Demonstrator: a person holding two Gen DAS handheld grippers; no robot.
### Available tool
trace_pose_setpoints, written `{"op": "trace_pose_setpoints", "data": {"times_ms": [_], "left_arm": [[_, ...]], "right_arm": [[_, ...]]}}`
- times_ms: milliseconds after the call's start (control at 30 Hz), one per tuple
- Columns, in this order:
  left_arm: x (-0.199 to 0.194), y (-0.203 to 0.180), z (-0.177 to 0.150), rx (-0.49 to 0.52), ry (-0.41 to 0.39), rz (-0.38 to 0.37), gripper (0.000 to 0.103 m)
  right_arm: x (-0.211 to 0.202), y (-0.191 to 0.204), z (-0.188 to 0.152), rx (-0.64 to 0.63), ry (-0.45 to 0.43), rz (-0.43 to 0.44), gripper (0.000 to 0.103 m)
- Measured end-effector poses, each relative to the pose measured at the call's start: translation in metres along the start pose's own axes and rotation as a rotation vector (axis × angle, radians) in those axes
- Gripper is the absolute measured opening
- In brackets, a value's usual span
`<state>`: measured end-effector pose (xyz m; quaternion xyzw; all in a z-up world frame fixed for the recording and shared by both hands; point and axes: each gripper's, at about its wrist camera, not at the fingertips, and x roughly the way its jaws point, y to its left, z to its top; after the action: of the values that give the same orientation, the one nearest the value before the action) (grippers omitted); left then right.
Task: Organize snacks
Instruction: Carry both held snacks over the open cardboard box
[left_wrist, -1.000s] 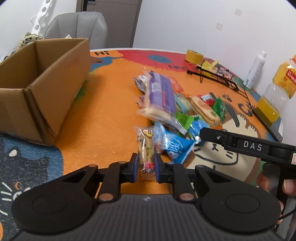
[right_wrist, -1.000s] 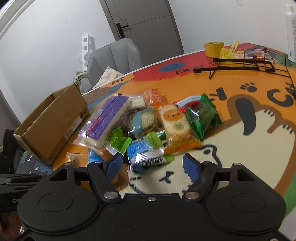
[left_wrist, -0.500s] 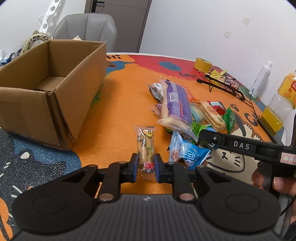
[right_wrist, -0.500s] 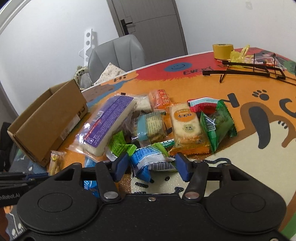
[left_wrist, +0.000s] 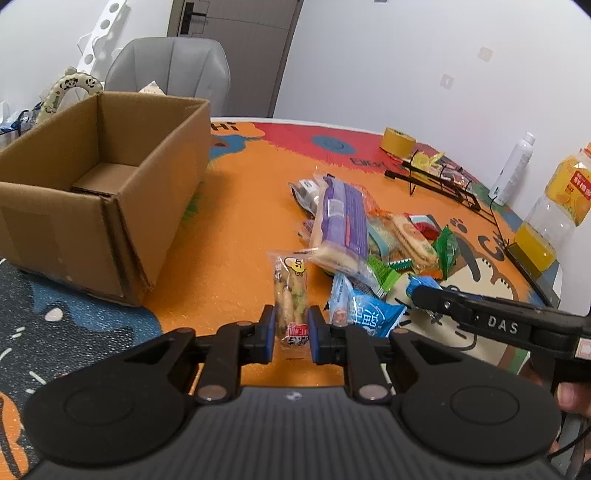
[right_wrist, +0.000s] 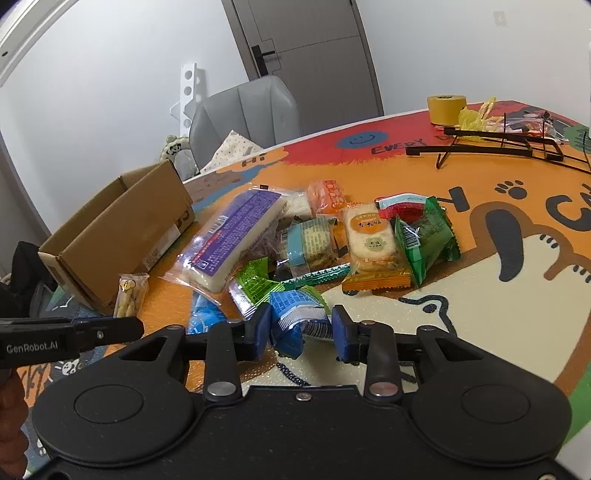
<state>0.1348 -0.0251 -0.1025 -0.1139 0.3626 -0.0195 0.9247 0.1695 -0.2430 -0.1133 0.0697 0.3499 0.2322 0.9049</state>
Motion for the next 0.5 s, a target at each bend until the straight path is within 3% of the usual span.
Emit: {"op": "trace_pose_setpoints", "data": {"times_ms": [500], "left_arm": [[-0.033,0.014,0.015,-0.016,-0.104,0.004,0.017]], "right_arm": [[-0.009,0.031,0.021,-0.017,-0.054,0.035,0.031]]}}
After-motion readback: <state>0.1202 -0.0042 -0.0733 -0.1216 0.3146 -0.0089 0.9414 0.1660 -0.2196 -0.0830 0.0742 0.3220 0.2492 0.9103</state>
